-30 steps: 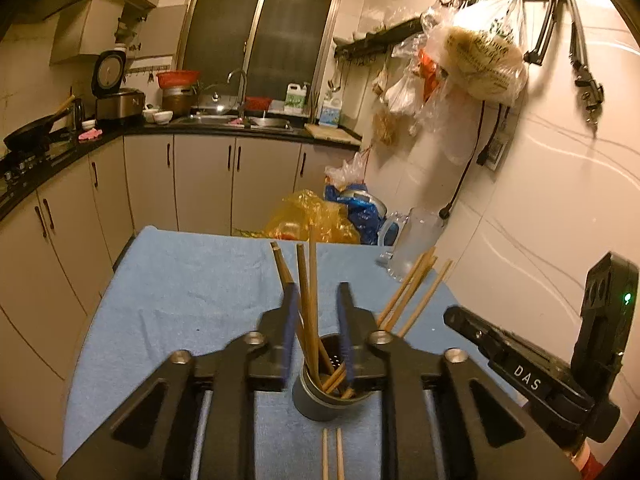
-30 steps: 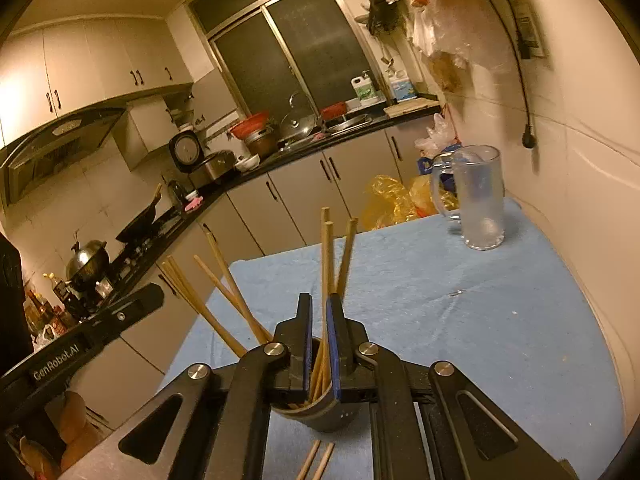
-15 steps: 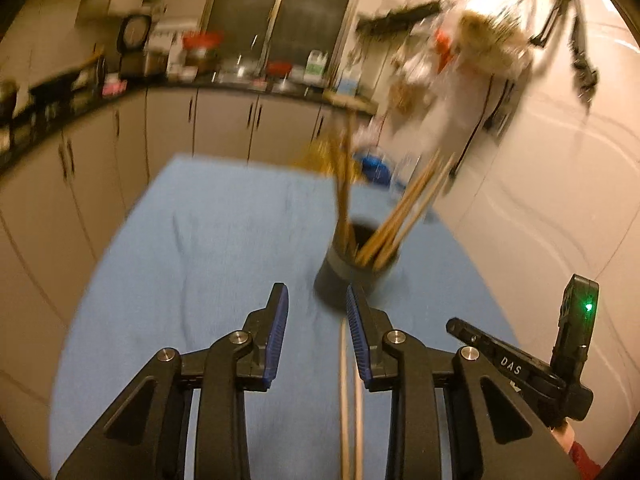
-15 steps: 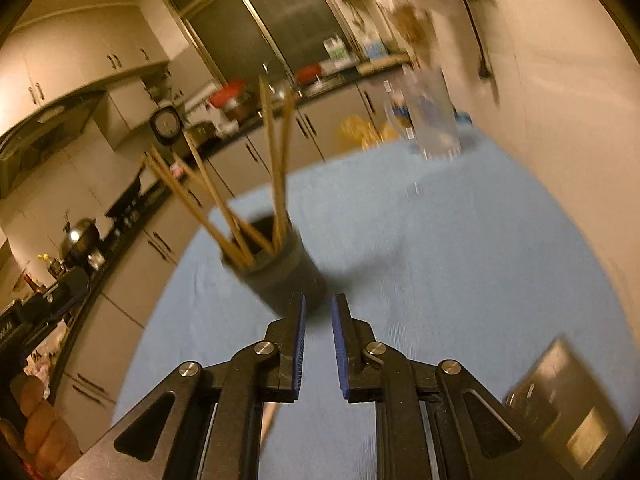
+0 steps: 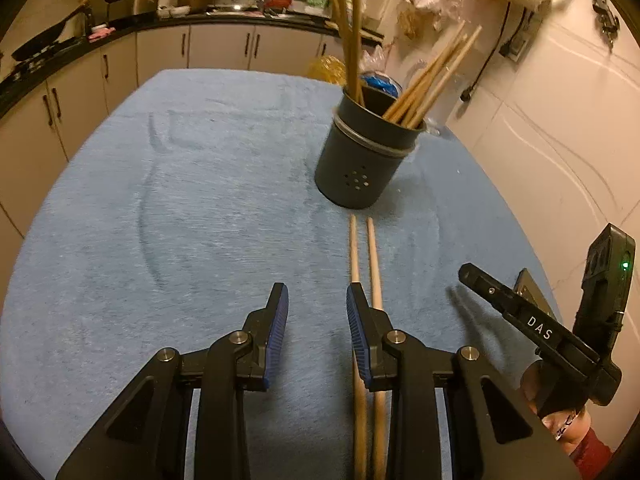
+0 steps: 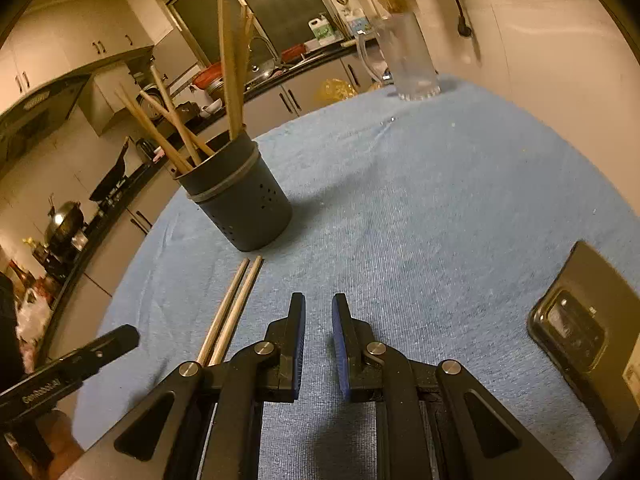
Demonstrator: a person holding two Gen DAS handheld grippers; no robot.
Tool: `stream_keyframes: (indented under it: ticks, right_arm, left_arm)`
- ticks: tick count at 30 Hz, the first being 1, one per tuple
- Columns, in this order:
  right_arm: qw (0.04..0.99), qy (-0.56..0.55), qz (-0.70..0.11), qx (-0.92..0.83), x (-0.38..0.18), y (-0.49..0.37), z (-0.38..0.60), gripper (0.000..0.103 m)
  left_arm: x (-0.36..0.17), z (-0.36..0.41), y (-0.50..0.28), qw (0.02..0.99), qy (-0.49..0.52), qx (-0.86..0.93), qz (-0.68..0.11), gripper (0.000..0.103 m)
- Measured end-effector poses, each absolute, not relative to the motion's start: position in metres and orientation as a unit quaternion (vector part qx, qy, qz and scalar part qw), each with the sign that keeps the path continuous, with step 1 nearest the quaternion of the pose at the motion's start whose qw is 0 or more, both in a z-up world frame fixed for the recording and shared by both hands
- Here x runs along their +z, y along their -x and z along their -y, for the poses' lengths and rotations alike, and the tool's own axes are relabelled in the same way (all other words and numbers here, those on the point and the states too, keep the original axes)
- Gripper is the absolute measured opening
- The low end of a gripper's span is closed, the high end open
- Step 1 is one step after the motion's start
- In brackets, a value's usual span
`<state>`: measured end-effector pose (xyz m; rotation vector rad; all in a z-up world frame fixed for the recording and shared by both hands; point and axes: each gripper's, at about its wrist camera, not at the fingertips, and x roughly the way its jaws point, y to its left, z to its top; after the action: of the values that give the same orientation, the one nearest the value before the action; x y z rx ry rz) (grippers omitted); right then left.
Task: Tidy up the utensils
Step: 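Grasp a remaining chopstick with the left gripper while the right gripper grasps the last one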
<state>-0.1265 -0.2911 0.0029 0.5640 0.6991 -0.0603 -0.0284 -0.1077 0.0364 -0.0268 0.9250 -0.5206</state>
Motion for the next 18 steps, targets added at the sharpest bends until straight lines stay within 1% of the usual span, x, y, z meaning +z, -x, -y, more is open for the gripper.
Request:
stream_keyframes:
  ticks: [9, 14, 15, 17, 18]
  right_arm:
    - [0.895, -0.297, -0.331, -0.007, -0.002, 0.129, 0.295, 0.015]
    - [0.895, -0.3, -0.33, -0.004, -0.002, 0.131, 0.296, 0.015]
    - [0.895, -0.3, -0.331, -0.003, -0.002, 0.131, 0.296, 0.015]
    - [0.894, -0.3, -0.332, -0.003, -0.002, 0.131, 0.296, 0.015]
    - [0.894, -0.3, -0.333, -0.003, -0.002, 0.131, 0.296, 0.015]
  left_arm:
    - [0.019, 0.155, -0.006, 0.828, -0.035, -0.266, -0.493, 0.029]
    - [0.009, 0.172, -0.014, 0.823, -0.062, -0.261, -0.501, 0.028]
    - [0.009, 0.175, -0.014, 0.826, -0.072, -0.258, -0.495, 0.027]
    - [0.009, 0.178, -0.015, 0.83, -0.081, -0.251, -0.492, 0.022]
    - [0.008, 0.177, -0.016, 0.834, -0.081, -0.241, -0.489, 0.014]
